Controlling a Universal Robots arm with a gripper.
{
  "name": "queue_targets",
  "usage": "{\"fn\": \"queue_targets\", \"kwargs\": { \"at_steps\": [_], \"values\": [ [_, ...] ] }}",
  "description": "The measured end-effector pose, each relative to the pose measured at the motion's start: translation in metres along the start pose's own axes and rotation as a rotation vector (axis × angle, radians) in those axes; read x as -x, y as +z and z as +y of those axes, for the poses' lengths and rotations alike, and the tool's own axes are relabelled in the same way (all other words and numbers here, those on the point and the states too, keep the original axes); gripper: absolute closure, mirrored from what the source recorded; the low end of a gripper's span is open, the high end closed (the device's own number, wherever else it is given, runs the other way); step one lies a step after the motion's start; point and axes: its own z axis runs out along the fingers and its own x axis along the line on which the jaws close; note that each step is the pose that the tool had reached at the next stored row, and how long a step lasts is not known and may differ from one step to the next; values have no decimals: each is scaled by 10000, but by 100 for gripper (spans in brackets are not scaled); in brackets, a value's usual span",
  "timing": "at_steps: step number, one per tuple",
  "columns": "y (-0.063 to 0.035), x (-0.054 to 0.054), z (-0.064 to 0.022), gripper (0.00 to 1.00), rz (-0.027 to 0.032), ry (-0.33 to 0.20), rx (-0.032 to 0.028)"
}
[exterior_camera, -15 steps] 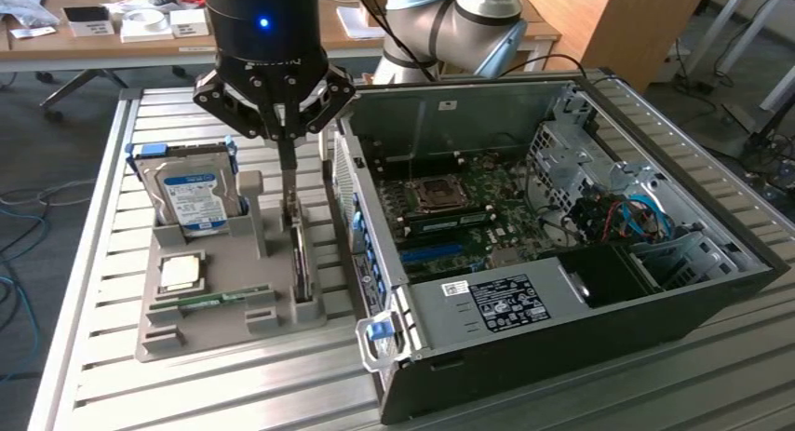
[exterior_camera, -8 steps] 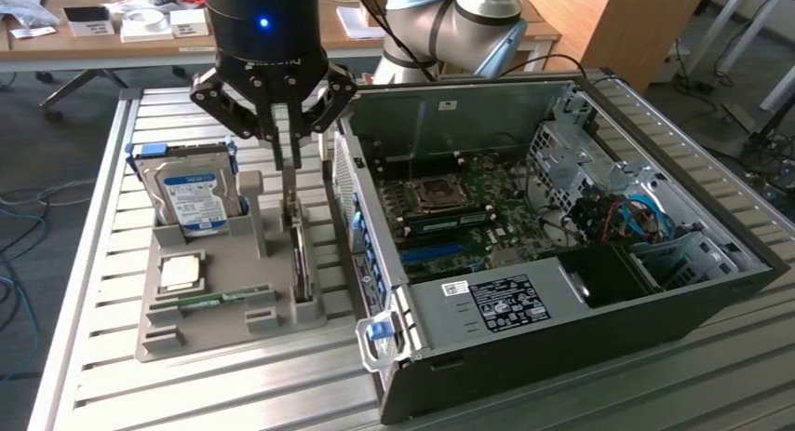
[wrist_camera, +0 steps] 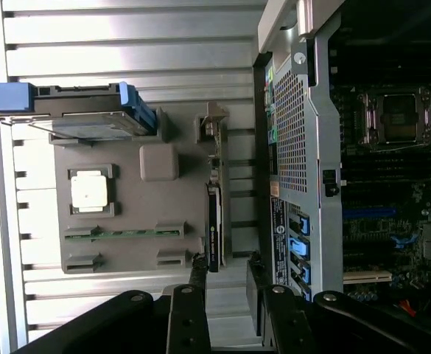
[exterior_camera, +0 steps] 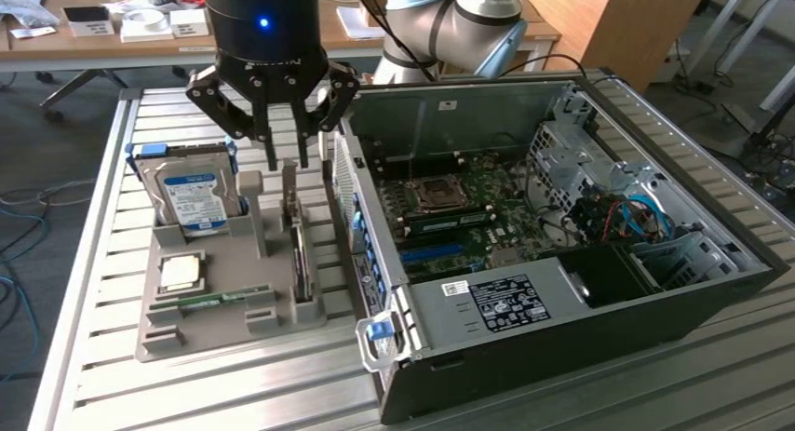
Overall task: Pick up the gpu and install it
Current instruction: 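Pick up the gpu and move the gpu toward the slot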
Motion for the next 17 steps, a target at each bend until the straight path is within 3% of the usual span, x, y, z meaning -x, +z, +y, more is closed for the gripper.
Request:
{"fn": "queue_targets", "kwargs": {
  "at_steps": [17],
  "values": [
    [248,-8,-11,64,0,0,0]
  ]
}}
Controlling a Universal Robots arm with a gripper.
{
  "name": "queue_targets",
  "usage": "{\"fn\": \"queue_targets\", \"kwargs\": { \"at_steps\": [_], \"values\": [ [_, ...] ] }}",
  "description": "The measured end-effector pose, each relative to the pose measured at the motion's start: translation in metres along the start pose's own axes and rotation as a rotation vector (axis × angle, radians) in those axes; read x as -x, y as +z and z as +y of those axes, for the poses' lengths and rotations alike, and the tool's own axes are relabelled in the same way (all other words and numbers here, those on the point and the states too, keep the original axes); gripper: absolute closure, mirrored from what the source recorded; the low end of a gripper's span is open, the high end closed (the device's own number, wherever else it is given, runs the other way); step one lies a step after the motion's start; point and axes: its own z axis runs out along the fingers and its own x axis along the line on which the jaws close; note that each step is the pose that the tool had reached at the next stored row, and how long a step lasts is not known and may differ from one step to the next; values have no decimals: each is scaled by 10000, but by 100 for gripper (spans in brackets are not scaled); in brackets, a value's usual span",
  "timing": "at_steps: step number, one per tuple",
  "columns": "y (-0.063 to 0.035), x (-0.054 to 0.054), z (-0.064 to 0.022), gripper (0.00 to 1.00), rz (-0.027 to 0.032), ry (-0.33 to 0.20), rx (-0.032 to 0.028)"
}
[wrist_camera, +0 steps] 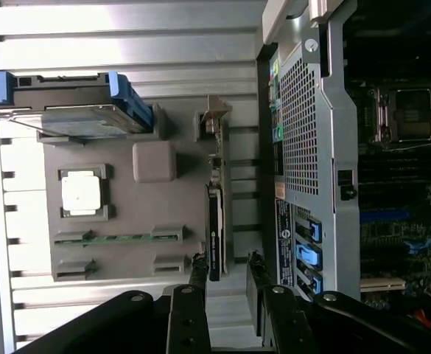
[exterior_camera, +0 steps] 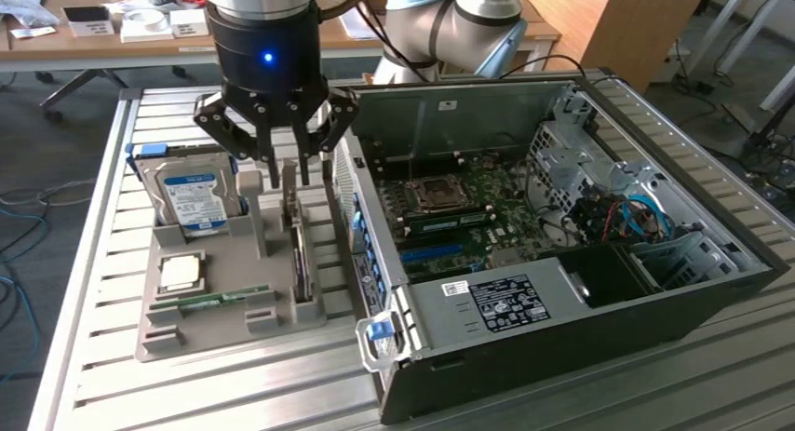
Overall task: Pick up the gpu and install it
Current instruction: 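Pick up the gpu and move the gpu toward the slot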
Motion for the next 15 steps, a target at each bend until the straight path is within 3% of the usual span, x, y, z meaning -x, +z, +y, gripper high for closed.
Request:
{"fn": "queue_targets", "kwargs": {
  "at_steps": [6,15],
  "values": [
    [17,0,-1,64,-2,0,2],
    [119,-4,-5,64,0,0,0]
  ]
}}
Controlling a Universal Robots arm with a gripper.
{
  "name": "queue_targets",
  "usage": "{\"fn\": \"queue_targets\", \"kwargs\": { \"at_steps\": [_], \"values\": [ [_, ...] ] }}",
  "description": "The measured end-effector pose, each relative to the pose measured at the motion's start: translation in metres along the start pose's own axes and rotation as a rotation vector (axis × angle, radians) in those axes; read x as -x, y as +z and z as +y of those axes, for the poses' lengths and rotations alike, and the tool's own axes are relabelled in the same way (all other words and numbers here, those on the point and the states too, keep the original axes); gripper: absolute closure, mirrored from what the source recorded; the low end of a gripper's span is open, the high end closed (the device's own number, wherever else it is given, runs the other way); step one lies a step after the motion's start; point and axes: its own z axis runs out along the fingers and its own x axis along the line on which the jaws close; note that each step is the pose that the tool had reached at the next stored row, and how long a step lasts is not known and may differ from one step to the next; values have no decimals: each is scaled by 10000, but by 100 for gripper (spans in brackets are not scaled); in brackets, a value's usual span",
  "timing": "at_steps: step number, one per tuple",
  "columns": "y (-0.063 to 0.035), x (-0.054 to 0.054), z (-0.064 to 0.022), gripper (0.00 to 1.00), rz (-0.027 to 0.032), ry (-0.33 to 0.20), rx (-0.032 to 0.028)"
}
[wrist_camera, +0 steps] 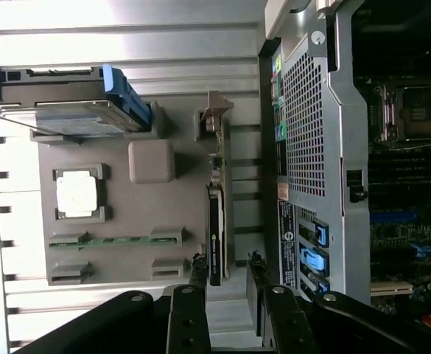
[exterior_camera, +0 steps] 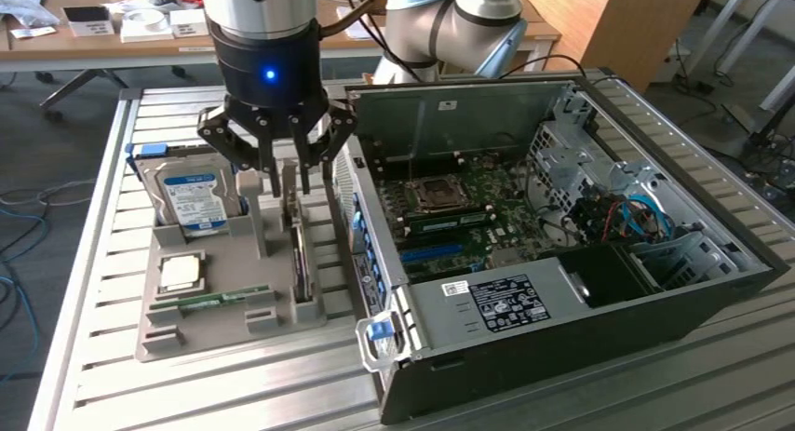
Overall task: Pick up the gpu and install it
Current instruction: 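Pick up the gpu and move the gpu toward the slot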
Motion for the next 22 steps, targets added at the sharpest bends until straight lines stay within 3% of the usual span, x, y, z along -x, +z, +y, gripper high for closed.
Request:
{"fn": "queue_targets", "kwargs": {
  "at_steps": [22],
  "values": [
    [208,-7,-9,64,3,0,-2]
  ]
}}
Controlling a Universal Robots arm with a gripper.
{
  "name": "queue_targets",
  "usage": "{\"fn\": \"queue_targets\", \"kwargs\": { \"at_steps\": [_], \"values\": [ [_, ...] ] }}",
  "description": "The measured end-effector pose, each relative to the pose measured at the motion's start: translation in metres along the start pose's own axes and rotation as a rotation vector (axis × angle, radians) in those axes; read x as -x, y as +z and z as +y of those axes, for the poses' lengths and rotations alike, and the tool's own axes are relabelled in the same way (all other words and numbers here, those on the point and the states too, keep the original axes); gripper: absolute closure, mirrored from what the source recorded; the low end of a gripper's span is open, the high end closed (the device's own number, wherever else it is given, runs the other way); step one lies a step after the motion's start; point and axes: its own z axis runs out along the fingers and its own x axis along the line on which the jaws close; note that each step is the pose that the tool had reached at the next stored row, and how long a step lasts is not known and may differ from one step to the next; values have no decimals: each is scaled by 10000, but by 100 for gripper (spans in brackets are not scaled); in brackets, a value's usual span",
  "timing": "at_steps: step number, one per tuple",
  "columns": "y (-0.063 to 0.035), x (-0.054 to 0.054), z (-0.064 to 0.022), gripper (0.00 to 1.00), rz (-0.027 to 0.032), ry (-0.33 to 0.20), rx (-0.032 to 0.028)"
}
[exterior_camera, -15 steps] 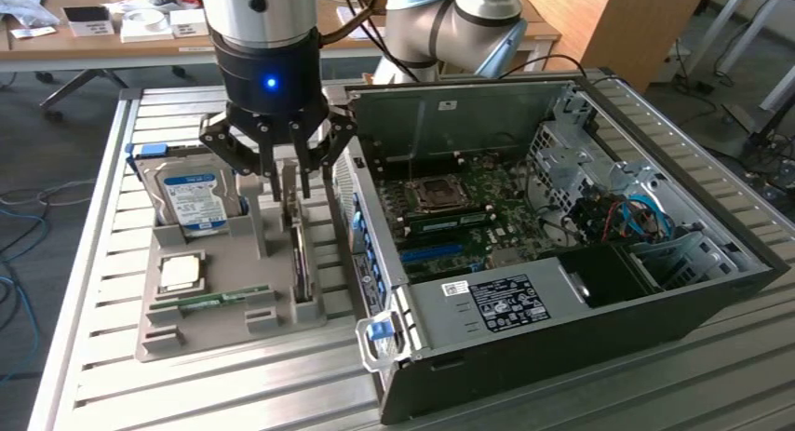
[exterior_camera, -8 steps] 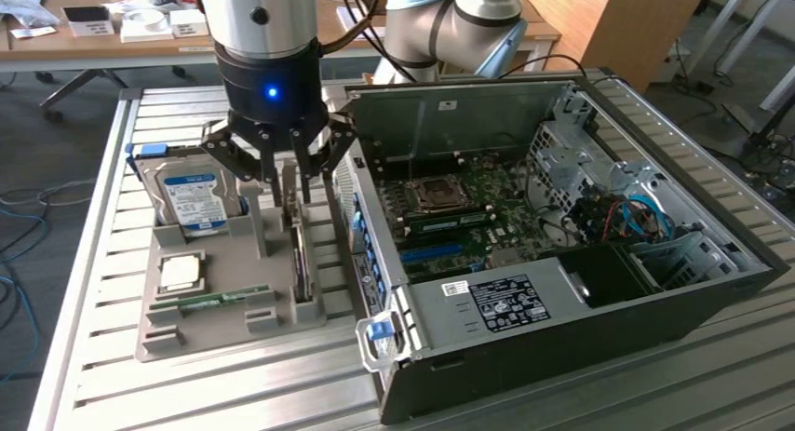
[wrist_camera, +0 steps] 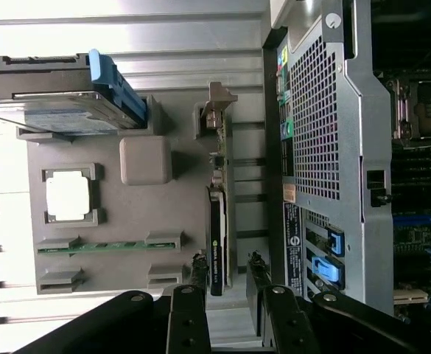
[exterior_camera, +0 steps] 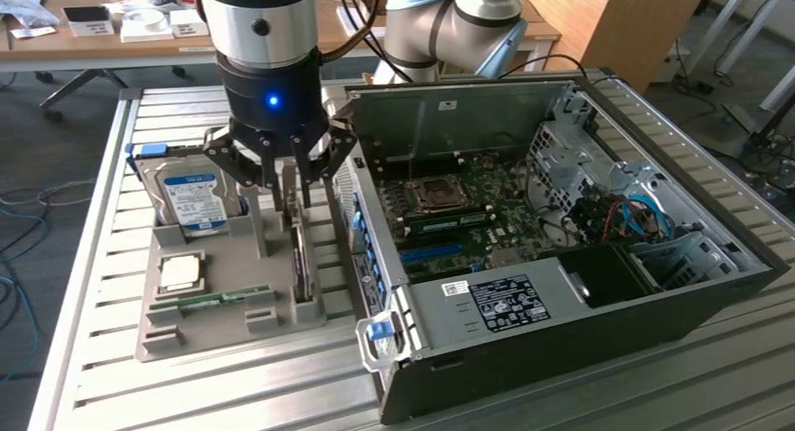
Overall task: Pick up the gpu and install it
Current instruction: 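Pick up the gpu and move the gpu toward the slot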
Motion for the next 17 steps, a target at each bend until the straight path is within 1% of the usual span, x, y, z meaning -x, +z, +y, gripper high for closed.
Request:
{"fn": "queue_targets", "kwargs": {
  "at_steps": [5,7,17],
  "values": [
    [2,0,0,64,-1,0,2],
    [18,-1,0,64,-4,1,9],
    [171,-5,-8,64,-1,0,8]
  ]
}}
